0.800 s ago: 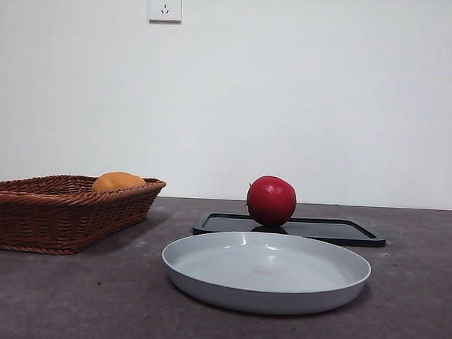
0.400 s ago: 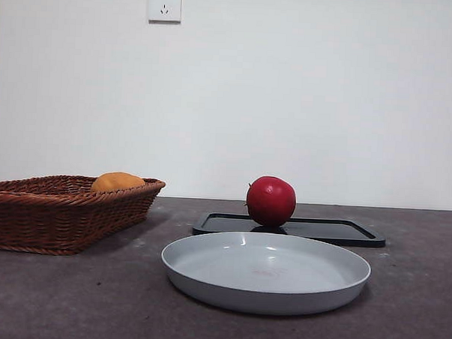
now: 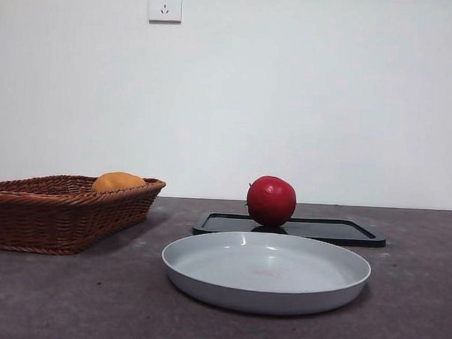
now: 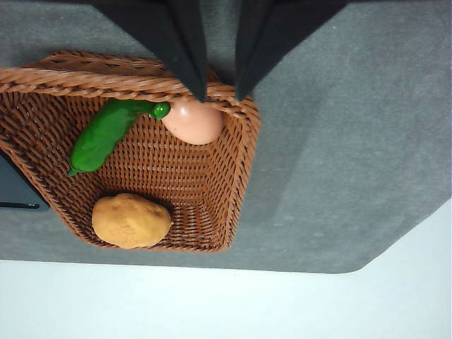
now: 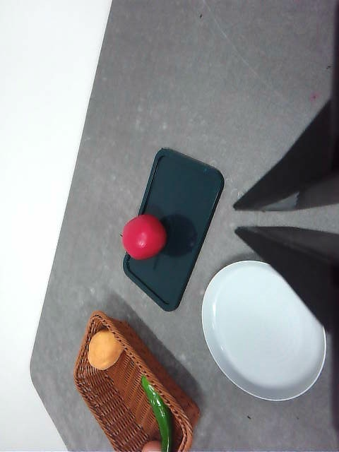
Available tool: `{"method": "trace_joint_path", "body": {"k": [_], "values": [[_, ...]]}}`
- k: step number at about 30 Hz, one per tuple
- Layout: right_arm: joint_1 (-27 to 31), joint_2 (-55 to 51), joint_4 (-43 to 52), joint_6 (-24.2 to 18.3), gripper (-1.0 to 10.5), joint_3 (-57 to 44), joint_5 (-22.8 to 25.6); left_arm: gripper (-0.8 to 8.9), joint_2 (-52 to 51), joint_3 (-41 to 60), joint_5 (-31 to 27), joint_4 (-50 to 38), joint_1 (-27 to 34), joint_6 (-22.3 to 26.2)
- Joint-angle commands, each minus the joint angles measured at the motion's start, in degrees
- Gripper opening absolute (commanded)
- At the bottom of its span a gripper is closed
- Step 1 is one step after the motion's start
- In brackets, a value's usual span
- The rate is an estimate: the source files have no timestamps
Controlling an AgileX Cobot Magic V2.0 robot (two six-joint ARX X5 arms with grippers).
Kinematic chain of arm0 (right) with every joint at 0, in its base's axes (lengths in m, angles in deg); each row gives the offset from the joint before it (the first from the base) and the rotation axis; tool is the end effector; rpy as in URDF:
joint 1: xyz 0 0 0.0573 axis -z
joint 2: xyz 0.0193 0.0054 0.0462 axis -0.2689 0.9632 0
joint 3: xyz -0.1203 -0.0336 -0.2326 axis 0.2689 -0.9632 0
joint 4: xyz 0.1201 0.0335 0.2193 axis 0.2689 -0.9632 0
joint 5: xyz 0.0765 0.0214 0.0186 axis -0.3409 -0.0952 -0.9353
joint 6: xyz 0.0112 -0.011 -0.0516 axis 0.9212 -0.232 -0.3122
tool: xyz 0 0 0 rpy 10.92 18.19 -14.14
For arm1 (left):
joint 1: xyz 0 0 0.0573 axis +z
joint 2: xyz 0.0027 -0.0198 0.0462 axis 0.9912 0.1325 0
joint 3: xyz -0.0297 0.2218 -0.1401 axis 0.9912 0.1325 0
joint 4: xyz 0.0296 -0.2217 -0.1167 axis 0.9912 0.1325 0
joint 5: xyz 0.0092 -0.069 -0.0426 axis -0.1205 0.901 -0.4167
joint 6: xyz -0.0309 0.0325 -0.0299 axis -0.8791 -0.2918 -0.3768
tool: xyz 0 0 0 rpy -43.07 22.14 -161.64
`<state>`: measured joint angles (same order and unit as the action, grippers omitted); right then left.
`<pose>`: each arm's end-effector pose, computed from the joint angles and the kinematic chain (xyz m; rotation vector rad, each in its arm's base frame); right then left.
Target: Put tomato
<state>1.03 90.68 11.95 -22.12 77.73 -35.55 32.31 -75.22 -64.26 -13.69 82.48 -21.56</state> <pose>0.0467 0.0161 0.3813 -0.0423 0.3772 0.3830 0.0948 -0.0005 0.1568 -0.0256 0.1535 -0.0183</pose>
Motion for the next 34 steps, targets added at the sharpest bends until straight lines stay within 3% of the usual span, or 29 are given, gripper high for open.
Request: {"method": "trace_joint_path", "body": {"k": [1,16,18,20,23,28,31,34], "values": [[-0.2,0.2,0.6,0.4,0.3,0.5,0.0,0.64,-0.1,1.2,-0.2,0.4,-0.1,0.7],[-0.2,0.0,0.7,0.0,0.3,0.4,0.1,0.64,-0.1,1.2,-0.2,0.4,-0.1,0.7],[0.8,-0.7,1.3,-6.6,0.3,0.0,2.3,0.64,-0.1,1.2,-0.2,0.4,-0.1,0.7],[2.1,-1.6,2.5,-10.7,0.3,-2.2,3.5,0.64,-0.1,1.2,-0.2,0.4,-0.1,0.7],[5.2,-5.6,13.3,-12.7,0.3,-11.1,3.9,0.63,-0.1,1.2,-0.2,0.4,-0.1,0.7],[9.3,-15.8,37.3,-9.5,0.3,-31.0,3.8,0.64,-0.1,1.2,-0.2,0.4,-0.1,0.7],[11.1,-22.0,43.6,-6.7,0.3,-40.0,3.9,0.64,-0.1,1.2,-0.2,0.4,-0.1,0.7],[12.3,-27.0,44.0,-6.4,0.3,-46.2,3.9,0.64,-0.1,1.2,-0.2,0.4,-0.1,0.7]]}}
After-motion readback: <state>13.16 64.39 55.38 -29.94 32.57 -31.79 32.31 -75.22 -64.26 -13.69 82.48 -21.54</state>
